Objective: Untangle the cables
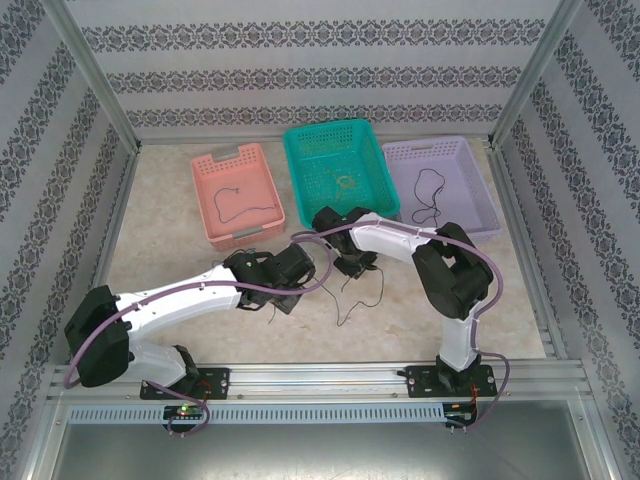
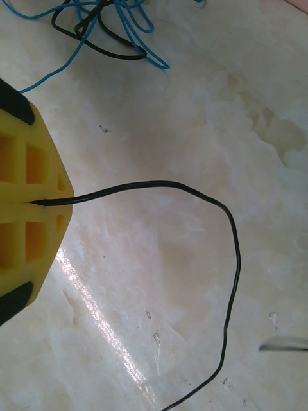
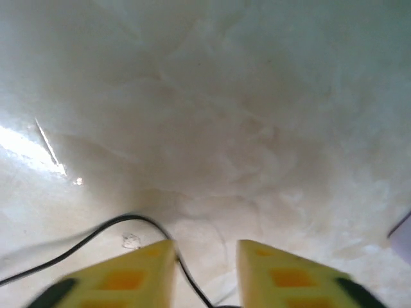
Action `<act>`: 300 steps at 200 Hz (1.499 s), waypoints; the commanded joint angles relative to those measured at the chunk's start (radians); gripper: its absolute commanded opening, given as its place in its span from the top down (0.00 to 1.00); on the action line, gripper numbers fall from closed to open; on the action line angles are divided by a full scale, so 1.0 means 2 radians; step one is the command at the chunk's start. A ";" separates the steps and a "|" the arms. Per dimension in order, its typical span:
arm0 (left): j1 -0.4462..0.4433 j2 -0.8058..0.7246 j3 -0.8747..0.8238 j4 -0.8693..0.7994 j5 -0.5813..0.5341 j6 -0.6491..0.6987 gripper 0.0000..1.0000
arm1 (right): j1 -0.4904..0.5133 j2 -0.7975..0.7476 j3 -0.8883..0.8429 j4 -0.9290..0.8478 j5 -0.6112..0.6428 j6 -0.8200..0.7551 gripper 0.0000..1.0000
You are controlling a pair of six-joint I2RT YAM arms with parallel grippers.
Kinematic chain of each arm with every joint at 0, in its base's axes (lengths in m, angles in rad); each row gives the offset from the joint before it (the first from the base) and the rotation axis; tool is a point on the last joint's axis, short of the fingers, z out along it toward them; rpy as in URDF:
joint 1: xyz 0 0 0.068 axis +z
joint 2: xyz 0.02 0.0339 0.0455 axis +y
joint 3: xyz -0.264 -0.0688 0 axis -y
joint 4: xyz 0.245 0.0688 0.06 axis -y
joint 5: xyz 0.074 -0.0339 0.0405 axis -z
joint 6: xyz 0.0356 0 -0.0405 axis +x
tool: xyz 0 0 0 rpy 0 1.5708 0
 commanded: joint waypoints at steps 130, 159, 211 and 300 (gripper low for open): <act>0.006 -0.041 -0.024 -0.025 -0.015 -0.033 1.00 | 0.003 -0.116 -0.058 -0.030 0.003 0.010 0.46; 0.009 -0.043 -0.025 -0.030 -0.024 -0.030 1.00 | 0.013 -0.075 -0.050 -0.023 0.033 -0.002 0.33; 0.010 -0.042 -0.026 -0.027 -0.017 -0.036 1.00 | 0.013 -0.015 -0.020 -0.001 0.031 0.007 0.52; 0.010 -0.058 -0.023 -0.036 0.012 -0.037 1.00 | -0.105 -0.242 -0.009 -0.015 -0.005 0.107 1.00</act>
